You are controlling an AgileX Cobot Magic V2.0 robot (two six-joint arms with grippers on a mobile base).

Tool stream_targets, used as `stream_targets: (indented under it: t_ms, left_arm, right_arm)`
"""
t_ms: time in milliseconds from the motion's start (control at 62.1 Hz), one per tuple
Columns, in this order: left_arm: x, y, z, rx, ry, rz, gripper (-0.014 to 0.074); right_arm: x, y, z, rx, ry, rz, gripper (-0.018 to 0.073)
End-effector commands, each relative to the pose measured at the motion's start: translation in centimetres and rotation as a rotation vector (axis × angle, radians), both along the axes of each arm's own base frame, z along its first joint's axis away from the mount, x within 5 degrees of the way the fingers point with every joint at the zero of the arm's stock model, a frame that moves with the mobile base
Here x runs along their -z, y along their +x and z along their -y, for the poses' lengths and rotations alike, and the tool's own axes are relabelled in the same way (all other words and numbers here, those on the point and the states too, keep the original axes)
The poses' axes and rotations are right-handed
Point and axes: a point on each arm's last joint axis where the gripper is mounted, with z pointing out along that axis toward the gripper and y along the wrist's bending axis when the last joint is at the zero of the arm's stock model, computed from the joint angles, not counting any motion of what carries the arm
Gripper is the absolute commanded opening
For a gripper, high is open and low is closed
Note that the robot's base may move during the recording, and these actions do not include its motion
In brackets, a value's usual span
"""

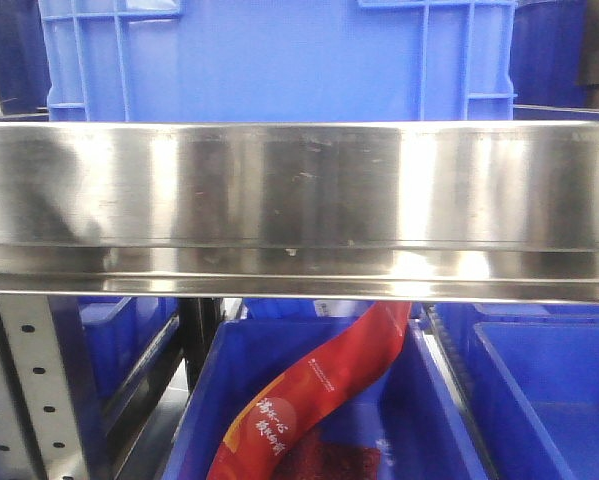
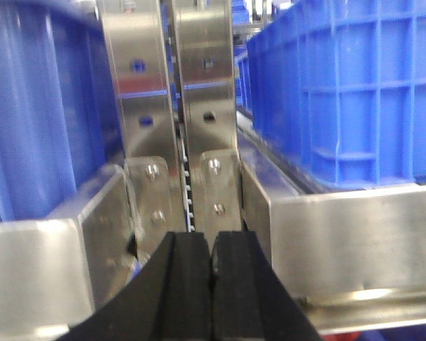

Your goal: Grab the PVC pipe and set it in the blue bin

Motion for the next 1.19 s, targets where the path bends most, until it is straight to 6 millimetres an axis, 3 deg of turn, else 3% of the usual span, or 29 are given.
stream_targets:
  t_ms: [0,177,1176]
  left_arm:
    - [0.2,0.0,0.0,-0.005,-0.026,0.012,-0.0111]
    - [1.2,0.2,-0.1,-0.009,-0.022,0.008,-0.0111]
    - [1.2,0.2,-0.1,-0.013,-0.019,0.014,-0.0111]
  right_arm:
    - [-0.1,-0.1,0.1,0.01,-0.01,0.018,-0.0163]
    - [-0.1,-0.1,0.1,0.01,-0.01,0.018,-0.0163]
    - [-0.1,-0.1,0.1,0.01,-0.01,0.018,-0.0163]
